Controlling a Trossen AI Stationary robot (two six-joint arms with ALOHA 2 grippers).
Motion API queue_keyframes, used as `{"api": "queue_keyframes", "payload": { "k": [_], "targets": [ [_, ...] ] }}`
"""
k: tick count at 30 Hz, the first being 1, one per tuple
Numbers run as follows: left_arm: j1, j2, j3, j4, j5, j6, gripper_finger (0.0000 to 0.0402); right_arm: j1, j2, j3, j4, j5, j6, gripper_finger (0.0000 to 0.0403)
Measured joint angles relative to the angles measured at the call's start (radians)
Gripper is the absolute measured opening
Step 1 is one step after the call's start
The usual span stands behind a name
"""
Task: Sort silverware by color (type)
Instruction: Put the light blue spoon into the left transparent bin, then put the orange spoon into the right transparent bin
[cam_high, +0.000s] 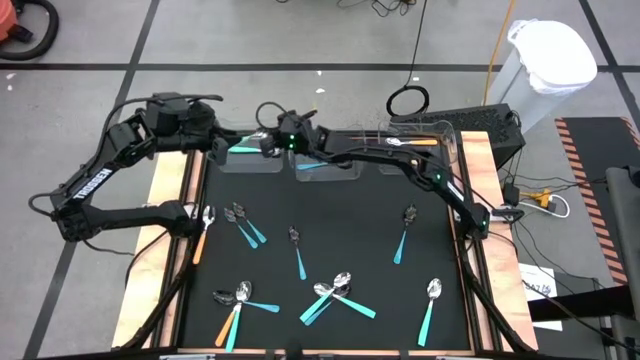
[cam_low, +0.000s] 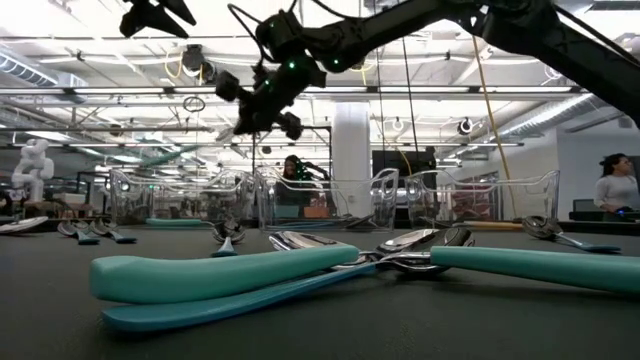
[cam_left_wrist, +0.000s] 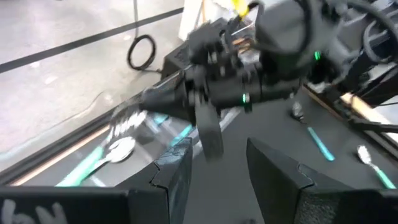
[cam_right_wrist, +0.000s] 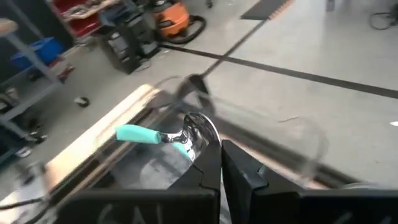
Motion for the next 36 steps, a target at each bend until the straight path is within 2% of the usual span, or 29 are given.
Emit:
{"api": "queue_keyframes", "payload": {
  "k": [5,12,18,22,25,30,36],
  "targets": [
    [0.000,0.000,0.000,-0.032,-0.025,-0.017,0.0154,-0.024,0.011,0.000,-0.014,-0.001,0.000,0.0034],
    [0.000,0.000,0.000,-0.039,-0.043,-0.022,0.0154,-0.027,0.013,0.000,-0.018,-0.009,0.000,0.0127],
    [-0.001,0.000,0.000,-0.074,-0.044,-0.024,0.0154,-0.028,0.006,0.000,-0.042,-0.124,0.007,0.0186],
    [-0.001,0.000,-0.022,-0.079,-0.048,-0.028,0.0154,-0.019,-0.034,0.000,-0.130,-0.134,0.010,0.0193],
    [-0.001,0.000,-0.050,-0.072,-0.048,-0.052,0.0154,-0.010,-0.097,0.000,-0.249,-0.127,-0.053,0.0191],
    [-0.002,0.013,-0.084,-0.059,-0.067,-0.105,0.0154,0.023,-0.214,0.001,-0.471,0.010,-0.223,0.0184],
    [-0.017,0.015,-0.135,0.065,-0.074,-0.181,0.0154,0.021,-0.284,0.001,-0.676,-0.001,-0.319,0.0183]
  ]
}}
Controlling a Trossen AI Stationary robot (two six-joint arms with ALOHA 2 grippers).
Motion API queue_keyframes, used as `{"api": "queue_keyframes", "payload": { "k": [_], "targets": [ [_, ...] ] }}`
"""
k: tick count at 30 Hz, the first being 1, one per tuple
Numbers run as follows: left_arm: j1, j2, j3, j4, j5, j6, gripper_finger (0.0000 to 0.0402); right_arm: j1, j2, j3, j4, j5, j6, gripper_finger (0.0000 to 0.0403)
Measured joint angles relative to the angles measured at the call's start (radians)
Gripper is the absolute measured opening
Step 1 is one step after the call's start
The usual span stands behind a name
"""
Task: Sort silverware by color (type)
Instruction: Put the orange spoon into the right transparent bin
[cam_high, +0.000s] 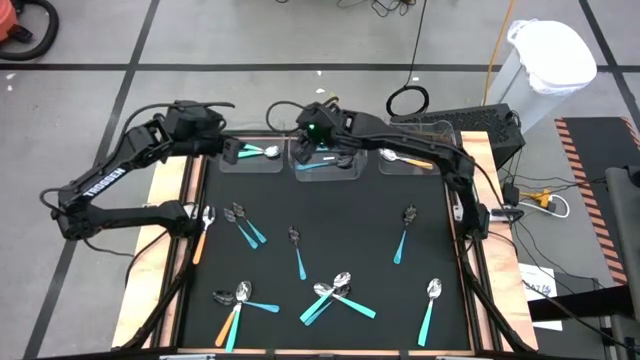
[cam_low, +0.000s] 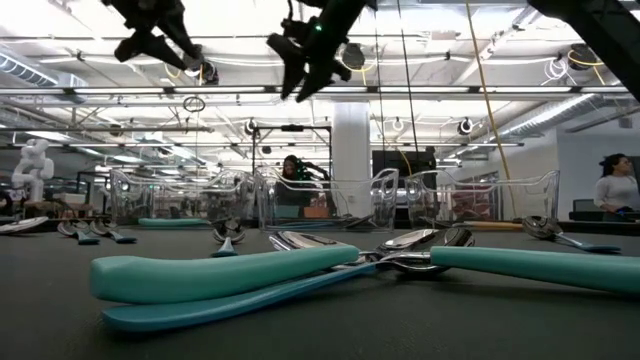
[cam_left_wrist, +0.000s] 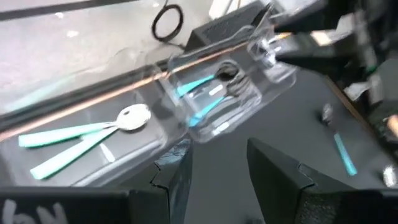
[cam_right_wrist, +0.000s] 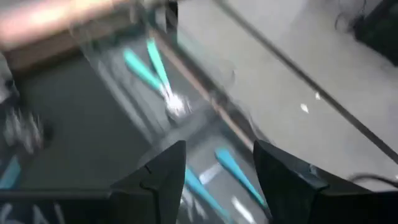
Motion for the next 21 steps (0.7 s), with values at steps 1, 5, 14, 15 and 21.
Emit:
{"api": "queue_keyframes", "payload": {
  "k": [1,5,14,15,21],
  "targets": [
    [-0.006,0.001,-0.004,0.022,0.000,-0.007,0.0154,-0.003,-0.002,0.000,-0.026,-0.023,-0.011,0.0183],
    [-0.044,0.017,-0.005,0.097,-0.001,-0.033,0.0154,-0.001,-0.017,-0.001,-0.089,-0.141,-0.060,0.0183],
    [-0.174,0.053,-0.005,0.127,-0.071,-0.055,0.0154,0.022,-0.087,-0.035,0.013,-0.465,-0.129,0.0183],
    [-0.189,0.056,-0.005,0.126,-0.087,-0.055,0.0154,0.021,-0.102,-0.048,0.022,-0.473,-0.129,0.0183],
    [-0.246,0.082,-0.005,0.127,-0.171,-0.053,0.0154,0.018,-0.232,-0.243,0.151,-0.531,-0.101,0.0183]
  ]
}}
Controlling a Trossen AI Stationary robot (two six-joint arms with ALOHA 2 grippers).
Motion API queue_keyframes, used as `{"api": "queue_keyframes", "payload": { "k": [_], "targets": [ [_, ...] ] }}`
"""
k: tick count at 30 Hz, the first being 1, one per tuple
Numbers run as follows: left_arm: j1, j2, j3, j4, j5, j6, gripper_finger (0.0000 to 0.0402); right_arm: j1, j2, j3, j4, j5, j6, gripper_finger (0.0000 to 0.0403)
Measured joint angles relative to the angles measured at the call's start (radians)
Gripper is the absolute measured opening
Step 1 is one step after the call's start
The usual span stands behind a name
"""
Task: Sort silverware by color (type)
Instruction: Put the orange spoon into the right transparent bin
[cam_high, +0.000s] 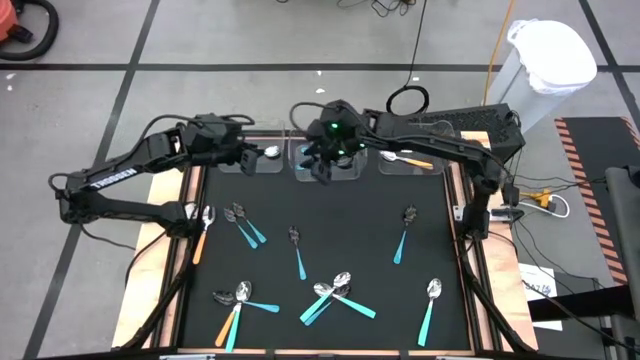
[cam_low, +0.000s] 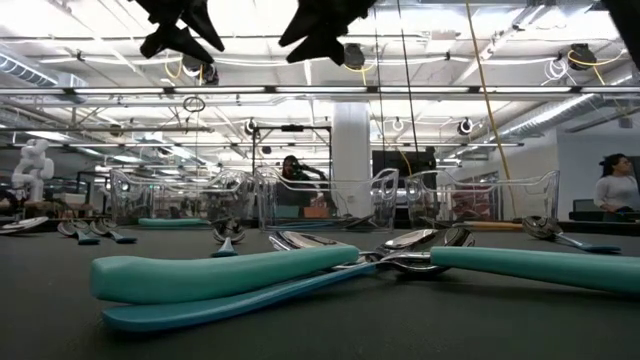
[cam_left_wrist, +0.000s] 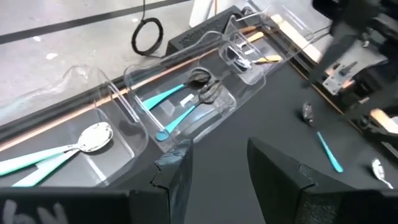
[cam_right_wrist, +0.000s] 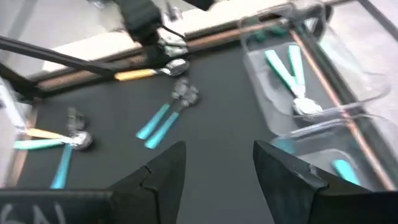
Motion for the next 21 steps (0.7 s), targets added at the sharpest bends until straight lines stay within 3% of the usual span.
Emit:
{"api": "queue_keyframes", "payload": {
  "k": [7,11,17,21],
  "targets": [
    [-0.002,0.060,0.000,0.016,-0.008,0.017,0.0154,-0.001,-0.222,-0.435,0.340,-0.026,0.177,0.0183],
    [-0.002,0.119,0.001,0.065,0.036,0.034,0.0154,0.014,-0.338,-0.635,0.497,-0.021,0.304,0.0183],
    [-0.006,0.222,0.001,0.152,0.151,0.027,0.0154,0.066,-0.453,-0.798,0.563,0.013,0.387,0.0183],
    [-0.037,0.286,0.001,0.151,0.157,0.024,0.0154,0.100,-0.505,-0.862,0.557,0.038,0.389,0.0183]
  ]
}}
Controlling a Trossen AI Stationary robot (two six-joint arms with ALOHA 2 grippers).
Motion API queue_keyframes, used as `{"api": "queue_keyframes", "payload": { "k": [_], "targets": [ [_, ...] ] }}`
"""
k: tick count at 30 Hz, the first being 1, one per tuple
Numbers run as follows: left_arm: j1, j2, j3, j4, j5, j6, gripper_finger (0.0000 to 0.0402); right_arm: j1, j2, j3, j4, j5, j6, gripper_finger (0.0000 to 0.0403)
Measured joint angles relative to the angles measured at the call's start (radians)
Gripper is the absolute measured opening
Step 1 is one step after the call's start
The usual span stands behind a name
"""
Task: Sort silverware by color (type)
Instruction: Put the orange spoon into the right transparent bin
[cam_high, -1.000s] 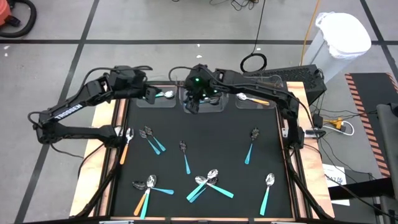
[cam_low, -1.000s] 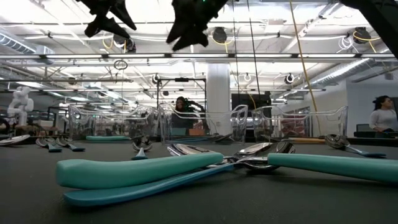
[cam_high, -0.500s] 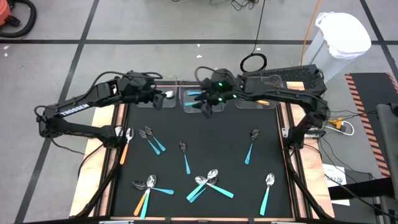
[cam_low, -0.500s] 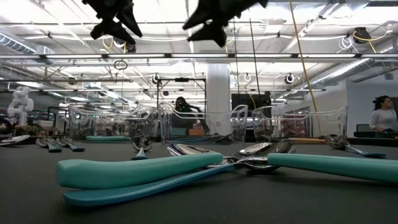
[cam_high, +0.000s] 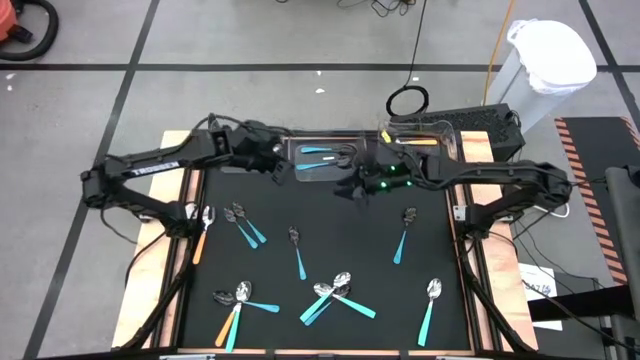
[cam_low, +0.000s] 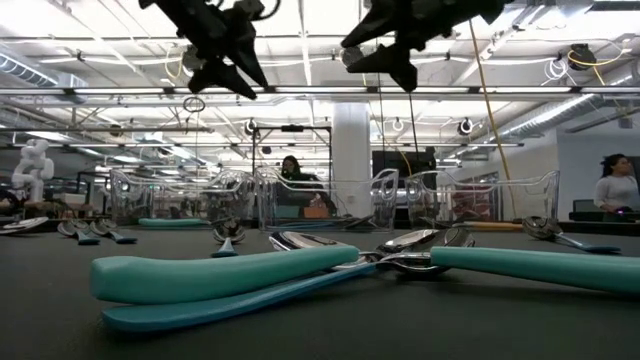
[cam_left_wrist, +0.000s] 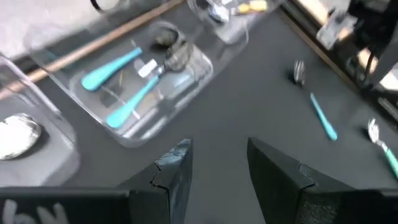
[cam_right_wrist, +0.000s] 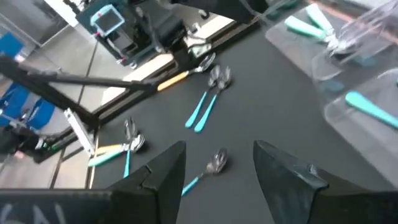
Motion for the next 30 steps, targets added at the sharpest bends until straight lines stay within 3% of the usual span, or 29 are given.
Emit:
{"api": "queue_keyframes", "payload": {
  "k": [5,9,17,30],
  "targets": [
    [-0.070,0.072,0.000,0.017,-0.040,-0.050,0.0154,0.014,-0.014,-0.026,-0.001,-0.031,-0.042,0.0183],
    [-0.136,0.117,0.000,0.126,-0.093,-0.051,0.0154,0.014,0.012,-0.026,-0.012,-0.027,-0.069,0.0183],
    [-0.216,0.174,0.000,0.375,-0.141,-0.052,0.0154,0.015,0.039,-0.027,-0.253,-0.032,-0.018,0.0176],
    [-0.283,0.173,0.001,0.333,-0.140,-0.254,0.0154,0.031,-0.221,-0.026,-0.356,-0.026,-0.100,0.0121]
  ]
}}
